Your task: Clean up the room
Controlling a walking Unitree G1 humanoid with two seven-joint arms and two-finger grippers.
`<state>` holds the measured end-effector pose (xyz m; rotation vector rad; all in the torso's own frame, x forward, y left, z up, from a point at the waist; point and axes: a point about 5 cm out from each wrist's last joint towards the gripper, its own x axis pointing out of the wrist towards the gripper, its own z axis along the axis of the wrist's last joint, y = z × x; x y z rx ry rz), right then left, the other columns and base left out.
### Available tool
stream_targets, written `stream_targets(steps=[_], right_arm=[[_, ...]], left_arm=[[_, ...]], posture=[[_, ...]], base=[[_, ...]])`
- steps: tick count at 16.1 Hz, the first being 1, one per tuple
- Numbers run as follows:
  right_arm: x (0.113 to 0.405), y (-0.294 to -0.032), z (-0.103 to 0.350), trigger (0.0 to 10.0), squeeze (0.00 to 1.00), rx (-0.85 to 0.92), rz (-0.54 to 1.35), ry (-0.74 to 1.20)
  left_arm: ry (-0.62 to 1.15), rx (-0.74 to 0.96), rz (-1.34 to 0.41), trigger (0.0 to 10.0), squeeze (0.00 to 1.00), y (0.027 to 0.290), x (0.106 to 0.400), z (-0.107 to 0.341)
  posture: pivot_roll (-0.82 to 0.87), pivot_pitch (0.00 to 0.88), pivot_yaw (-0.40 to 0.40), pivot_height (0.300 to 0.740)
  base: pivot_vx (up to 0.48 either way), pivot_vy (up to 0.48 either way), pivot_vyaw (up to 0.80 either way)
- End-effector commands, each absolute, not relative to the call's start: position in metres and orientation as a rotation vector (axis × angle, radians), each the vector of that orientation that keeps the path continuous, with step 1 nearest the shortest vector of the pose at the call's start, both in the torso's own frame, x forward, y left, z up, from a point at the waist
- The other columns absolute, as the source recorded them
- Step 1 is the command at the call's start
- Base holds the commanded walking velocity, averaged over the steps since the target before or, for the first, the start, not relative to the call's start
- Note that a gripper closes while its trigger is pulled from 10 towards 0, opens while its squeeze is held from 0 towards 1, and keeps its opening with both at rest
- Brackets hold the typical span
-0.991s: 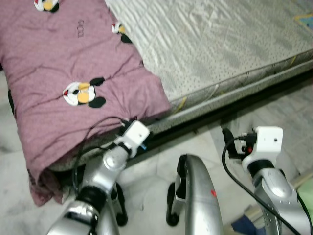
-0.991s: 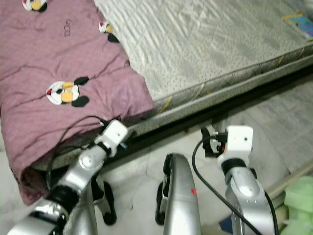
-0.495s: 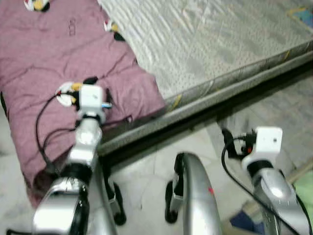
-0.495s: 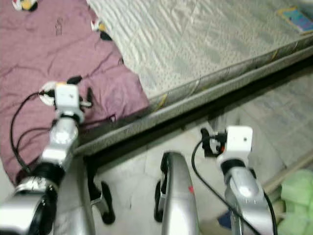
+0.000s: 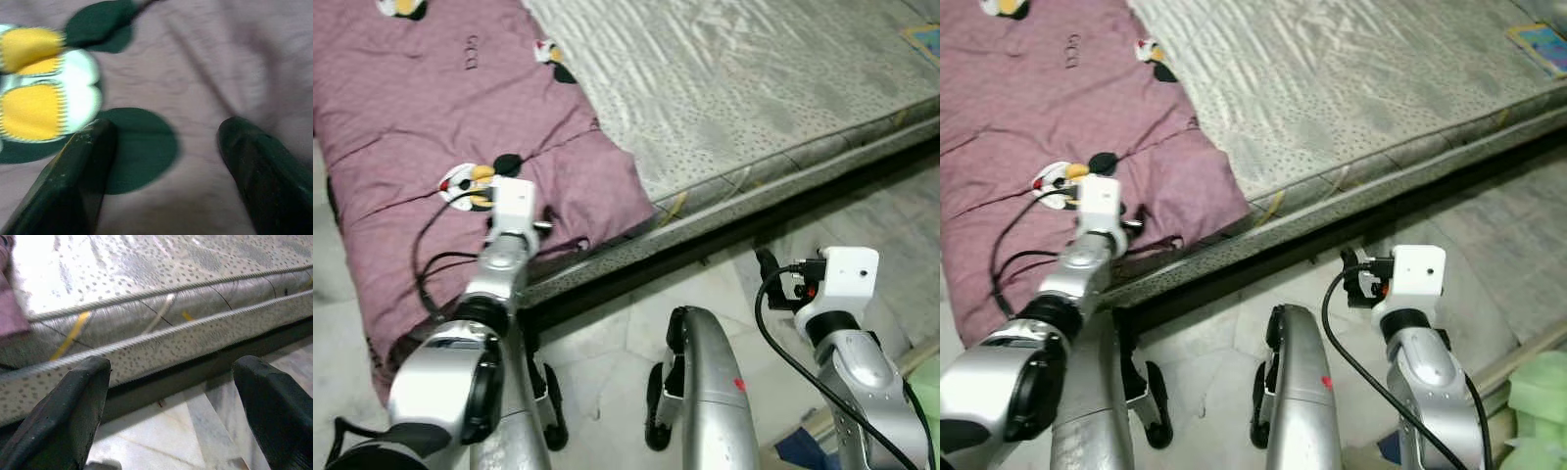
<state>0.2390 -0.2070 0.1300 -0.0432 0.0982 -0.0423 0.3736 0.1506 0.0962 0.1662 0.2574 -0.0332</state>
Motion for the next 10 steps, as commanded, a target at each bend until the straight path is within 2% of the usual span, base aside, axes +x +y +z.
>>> stream_targets(steps=[1, 3, 6, 10], right_arm=[[0.239, -0.211, 0.125, 10.0, 0.00, -0.041, -0.071, 0.109], [0.246, -0.206, 0.124, 10.0, 0.00, -0.026, -0.065, 0.097], [0.255, -0.201, 0.123, 10.0, 0.00, -0.010, -0.056, 0.085], [0.255, -0.201, 0.123, 10.0, 0.00, -0.010, -0.056, 0.085]], left_arm=[[0.304, 0.238, -0.176, 10.0, 0.00, 0.126, 0.363, 0.077], [0.282, 0.265, -0.283, 10.0, 0.00, 0.111, 0.355, 0.070], [0.281, 0.341, -0.403, 10.0, 0.00, 0.102, 0.340, 0.055], [0.281, 0.341, -0.403, 10.0, 0.00, 0.102, 0.340, 0.055]], posture=[[-0.14, 0.227, -0.059, 0.546], [-0.11, 0.210, -0.054, 0.546], [-0.08, 0.181, -0.049, 0.546], [-0.08, 0.181, -0.049, 0.546]], base=[[0.000, 0.000, 0.00], [0.000, 0.000, 0.00], [0.000, 0.000, 0.00], [0.000, 0.000, 0.00]])
